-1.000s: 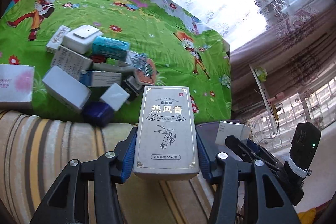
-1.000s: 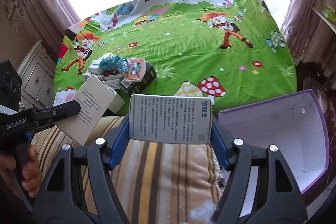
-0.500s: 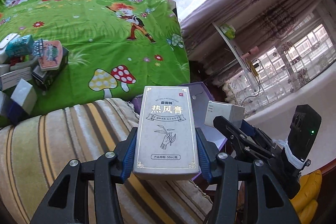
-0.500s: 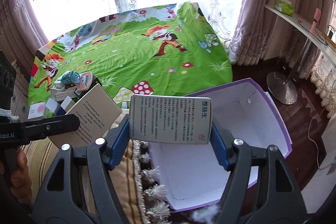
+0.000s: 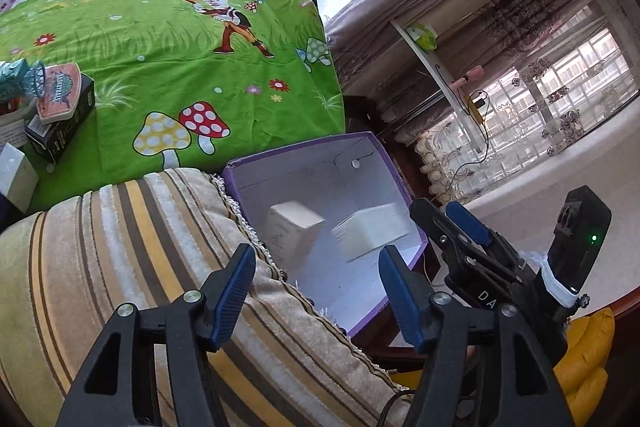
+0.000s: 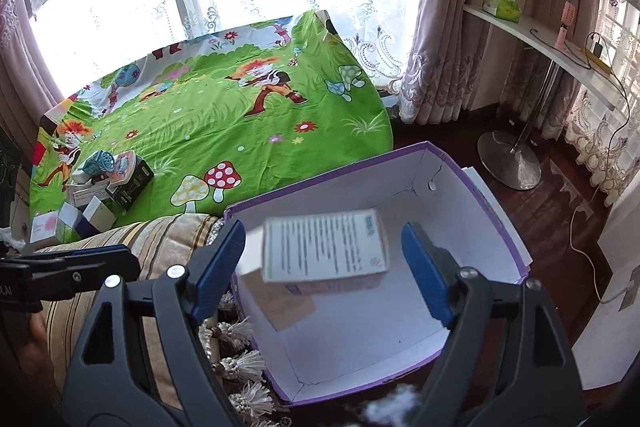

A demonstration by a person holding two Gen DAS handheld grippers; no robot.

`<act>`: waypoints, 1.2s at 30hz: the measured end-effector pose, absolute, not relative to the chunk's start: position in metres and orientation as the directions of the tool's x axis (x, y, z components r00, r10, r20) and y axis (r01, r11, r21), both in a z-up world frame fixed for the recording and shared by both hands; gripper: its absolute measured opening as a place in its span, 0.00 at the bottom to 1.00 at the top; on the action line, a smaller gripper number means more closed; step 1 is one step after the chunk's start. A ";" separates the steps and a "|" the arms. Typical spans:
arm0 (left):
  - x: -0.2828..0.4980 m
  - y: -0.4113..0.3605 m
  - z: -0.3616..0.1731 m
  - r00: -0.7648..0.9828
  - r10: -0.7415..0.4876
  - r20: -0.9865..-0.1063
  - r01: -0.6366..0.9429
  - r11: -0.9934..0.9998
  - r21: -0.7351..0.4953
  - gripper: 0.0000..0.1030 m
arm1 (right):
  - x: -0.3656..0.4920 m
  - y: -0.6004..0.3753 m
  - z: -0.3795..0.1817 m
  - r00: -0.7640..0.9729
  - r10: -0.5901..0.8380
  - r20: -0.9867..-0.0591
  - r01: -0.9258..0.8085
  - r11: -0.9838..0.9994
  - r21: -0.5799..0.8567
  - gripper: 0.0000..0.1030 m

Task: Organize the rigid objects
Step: 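Carry both boxes over the purple-rimmed box and open both tools to drop them, then move both tools back from the purple-rimmed box to the box pile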

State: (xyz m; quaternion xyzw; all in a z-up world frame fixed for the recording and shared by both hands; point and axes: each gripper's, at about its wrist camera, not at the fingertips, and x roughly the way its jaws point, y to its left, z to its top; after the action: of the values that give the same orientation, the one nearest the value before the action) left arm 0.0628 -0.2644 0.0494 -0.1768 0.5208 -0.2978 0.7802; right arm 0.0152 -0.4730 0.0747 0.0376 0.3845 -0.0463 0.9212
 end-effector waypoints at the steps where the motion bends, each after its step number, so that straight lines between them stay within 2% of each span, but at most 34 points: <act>1: 0.062 -0.260 0.051 0.296 -0.641 -0.708 0.276 0.767 -0.579 0.63 | 0.014 -0.471 0.076 0.715 -0.043 -0.697 0.094 0.995 0.035 0.83; 3: 0.059 -0.251 0.055 0.335 -0.618 -0.711 0.277 0.786 -0.553 0.65 | 0.014 -0.466 0.079 0.727 -0.013 -0.686 0.054 0.998 0.039 0.87; 5: 0.056 -0.243 0.060 0.378 -0.589 -0.714 0.286 0.808 -0.516 0.69 | 0.013 -0.458 0.082 0.732 -0.006 -0.682 0.030 0.999 0.024 0.87; 12: 0.042 -0.197 0.067 0.463 -0.509 -0.726 0.257 0.860 -0.440 0.70 | 0.011 -0.430 0.088 0.734 0.057 -0.676 -0.065 0.998 0.013 0.87; 25: 0.011 -0.073 0.061 0.593 -0.343 -0.728 0.037 0.915 -0.402 0.70 | 0.017 -0.390 0.080 0.683 0.123 -0.720 -0.145 0.989 0.032 0.87; 36: -0.002 0.010 0.041 0.606 -0.218 -0.765 -0.160 0.908 -0.386 0.70 | 0.030 -0.364 0.069 0.621 0.154 -0.768 -0.187 0.981 0.046 0.88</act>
State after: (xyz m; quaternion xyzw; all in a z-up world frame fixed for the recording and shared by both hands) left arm -0.0017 0.0096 0.0413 -0.2133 0.4435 -0.0168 0.8704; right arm 0.0305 -0.3641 0.0686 -0.0193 0.4249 0.0946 0.9001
